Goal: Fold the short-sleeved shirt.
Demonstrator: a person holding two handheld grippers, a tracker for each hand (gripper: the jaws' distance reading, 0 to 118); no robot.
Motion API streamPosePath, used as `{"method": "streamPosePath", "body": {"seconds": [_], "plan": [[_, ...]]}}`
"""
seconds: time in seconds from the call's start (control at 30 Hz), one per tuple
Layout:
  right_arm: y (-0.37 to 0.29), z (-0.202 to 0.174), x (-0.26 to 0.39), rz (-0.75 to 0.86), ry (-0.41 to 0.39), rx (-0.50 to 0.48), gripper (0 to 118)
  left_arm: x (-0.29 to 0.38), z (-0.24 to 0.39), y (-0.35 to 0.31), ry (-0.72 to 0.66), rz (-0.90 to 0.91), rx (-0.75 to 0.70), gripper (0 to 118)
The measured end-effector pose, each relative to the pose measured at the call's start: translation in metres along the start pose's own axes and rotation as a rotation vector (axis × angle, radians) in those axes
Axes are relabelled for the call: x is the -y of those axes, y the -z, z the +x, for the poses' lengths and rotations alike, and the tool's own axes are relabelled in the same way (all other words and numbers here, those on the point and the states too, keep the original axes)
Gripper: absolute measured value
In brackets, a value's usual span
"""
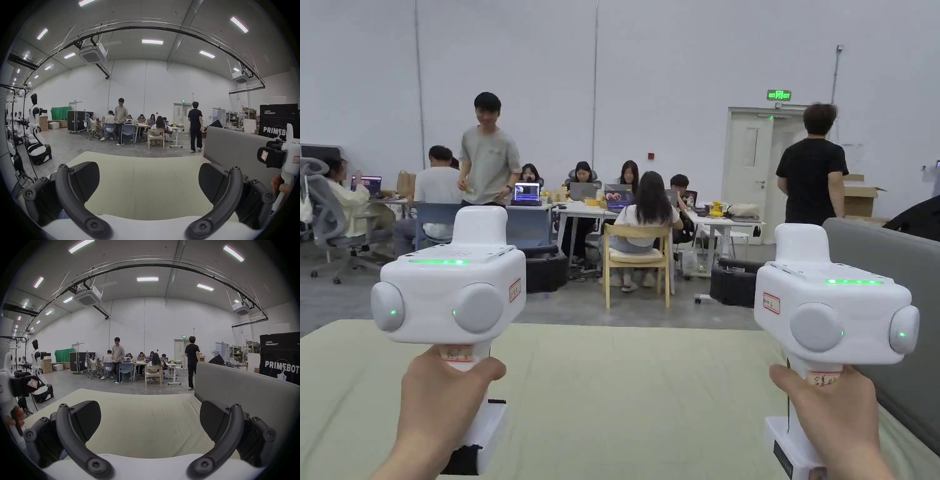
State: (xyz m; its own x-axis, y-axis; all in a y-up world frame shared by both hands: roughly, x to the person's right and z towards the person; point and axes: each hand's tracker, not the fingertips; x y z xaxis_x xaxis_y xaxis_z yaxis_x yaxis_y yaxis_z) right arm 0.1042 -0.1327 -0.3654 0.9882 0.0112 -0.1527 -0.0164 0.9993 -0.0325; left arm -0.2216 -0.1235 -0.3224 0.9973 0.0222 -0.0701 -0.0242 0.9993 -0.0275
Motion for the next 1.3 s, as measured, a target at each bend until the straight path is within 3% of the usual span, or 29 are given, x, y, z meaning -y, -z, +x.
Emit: {"method": "streamPosePath", "body": {"seconds": [0.83,1.07,1.3], "plan": [[-0.003,0.001,-0.001,0.017,-0.037,0.006,118,0.002,-0.006,0.005,0.015,-0.009,-0.007,118],[-0.005,0.006,0.0,0.012,0.004,-0.016,118,0.007,-0.006,0.004,0.017,-0.017,-0.008,118],[-0.005,0.008,0.006,0.009,-0.005,-0.003,118,0.01,-0.007,0.003,0.016,-0.024,-0.022,118]]}}
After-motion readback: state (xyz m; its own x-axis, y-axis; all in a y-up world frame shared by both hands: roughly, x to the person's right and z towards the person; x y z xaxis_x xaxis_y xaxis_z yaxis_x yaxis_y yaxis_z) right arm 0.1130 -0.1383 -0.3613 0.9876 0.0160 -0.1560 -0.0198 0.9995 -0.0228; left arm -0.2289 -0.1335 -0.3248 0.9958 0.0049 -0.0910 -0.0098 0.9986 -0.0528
